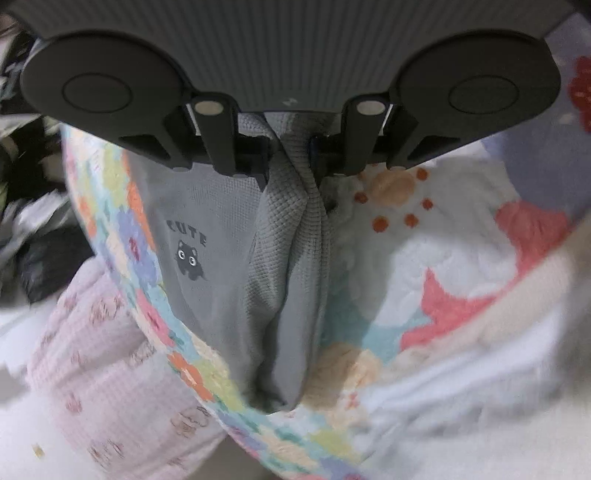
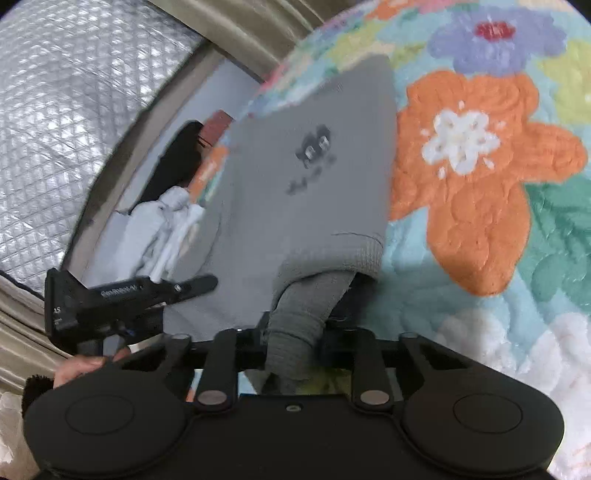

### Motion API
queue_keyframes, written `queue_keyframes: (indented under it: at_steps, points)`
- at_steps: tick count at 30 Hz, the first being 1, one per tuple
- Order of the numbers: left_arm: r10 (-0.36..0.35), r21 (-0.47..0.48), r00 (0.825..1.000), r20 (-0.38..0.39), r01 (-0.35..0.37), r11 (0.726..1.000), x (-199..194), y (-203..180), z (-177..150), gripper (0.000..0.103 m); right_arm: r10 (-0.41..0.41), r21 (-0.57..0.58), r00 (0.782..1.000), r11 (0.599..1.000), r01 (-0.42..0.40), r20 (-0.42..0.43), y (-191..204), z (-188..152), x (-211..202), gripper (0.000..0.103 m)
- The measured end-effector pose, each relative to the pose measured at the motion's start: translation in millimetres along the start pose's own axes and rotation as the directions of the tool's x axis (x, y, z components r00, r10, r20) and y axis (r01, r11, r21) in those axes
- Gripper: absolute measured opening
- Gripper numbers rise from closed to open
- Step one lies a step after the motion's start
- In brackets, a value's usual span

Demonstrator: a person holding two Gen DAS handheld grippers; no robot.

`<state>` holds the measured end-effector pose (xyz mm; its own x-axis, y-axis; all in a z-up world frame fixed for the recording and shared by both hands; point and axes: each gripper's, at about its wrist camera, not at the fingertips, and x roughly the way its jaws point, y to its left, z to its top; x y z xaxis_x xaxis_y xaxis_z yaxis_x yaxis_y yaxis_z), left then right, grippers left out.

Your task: Fold clothes

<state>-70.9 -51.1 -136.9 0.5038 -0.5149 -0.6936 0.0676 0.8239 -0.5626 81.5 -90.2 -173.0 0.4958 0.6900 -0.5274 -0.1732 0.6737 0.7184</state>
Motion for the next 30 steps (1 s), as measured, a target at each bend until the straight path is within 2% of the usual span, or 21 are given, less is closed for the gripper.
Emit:
queue_keyframes:
  at_steps: [2, 4, 8, 10, 13, 16, 18, 21, 23, 24, 26, 28, 30]
  points:
    - [0.015, 0.059, 1.0, 0.0, -0.015, 0.998, -15.6, -16.4, -5.3, 0.016, 0.033, -0.007, 0.999, 0.999, -0.033, 0.02, 9.5, -3.1, -15.6, 0.022]
    - [0.023, 0.083, 1.0, -0.019, -0.021, 0.996, -32.6, -26.6, -13.0, 0.016, 0.032, -0.023, 0.999, 0.999, -0.031, 0.013, 20.5, -5.2, -30.9, 0.022]
    - [0.018, 0.063, 0.995, -0.1, -0.012, 0.998, -67.7, -36.5, -35.2, 0.016, -0.01, -0.023, 0.996, 1.0, 0.008, -0.09, 45.5, -15.0, -60.3, 0.022]
    - [0.022, 0.064, 0.99, -0.136, -0.013, 0.998, -84.5, -41.6, -43.6, 0.017, 0.001, 0.007, 0.992, 1.0, -0.001, -0.127, 55.3, -17.7, -73.4, 0.022]
    - [0.018, 0.14, 0.991, -0.129, 0.0, 0.99, -95.1, -55.5, -36.6, 0.02, 0.02, -0.026, 0.991, 0.999, -0.024, -0.132, 63.7, -2.9, -91.2, 0.022]
    - [0.0, 0.14, 0.993, -0.12, 0.017, 0.99, -82.2, -58.9, -9.6, 0.021, -0.013, -0.05, 0.996, 0.999, 0.009, -0.087, 67.9, 33.2, -84.5, 0.022]
    - [-0.008, 0.123, 0.992, -0.127, 0.024, 0.992, -64.8, -59.0, 14.6, 0.022, -0.023, -0.024, 0.998, 0.999, 0.022, -0.059, 65.1, 58.1, -67.2, 0.022]
    - [-0.045, 0.019, 0.986, -0.161, 0.048, 0.999, -35.6, -43.8, 53.4, 0.026, -0.034, 0.037, 0.998, 0.999, 0.036, -0.048, 55.5, 93.3, -33.3, 0.022]
    - [-0.062, -0.06, 0.985, -0.164, 0.053, 0.997, -13.0, -29.6, 76.3, 0.032, -0.052, 0.086, 0.997, 0.995, 0.056, -0.048, 43.8, 112.1, -9.7, 0.024]
    - [-0.055, -0.075, 0.986, -0.158, 0.043, 0.996, -1.4, -24.8, 84.3, 0.035, -0.078, 0.107, 0.996, 0.991, 0.083, -0.043, 37.8, 119.0, 1.7, 0.029]
    - [-0.046, -0.058, 0.989, -0.139, 0.038, 0.998, 20.2, -16.2, 94.3, 0.044, -0.118, 0.133, 0.992, 0.984, 0.122, -0.037, 25.1, 129.8, 21.3, 0.033]
    - [-0.074, -0.016, 0.994, -0.074, 0.073, 0.997, 33.9, -6.6, 97.3, 0.06, -0.113, 0.153, 0.993, 0.981, 0.117, -0.033, 11.2, 133.0, 34.0, 0.038]
    - [-0.075, -0.005, 0.997, -0.015, 0.075, 0.997, 37.3, 2.7, 93.2, 0.064, -0.076, 0.16, 0.997, 0.984, 0.078, -0.019, 0.9, 127.4, 37.0, 0.04]
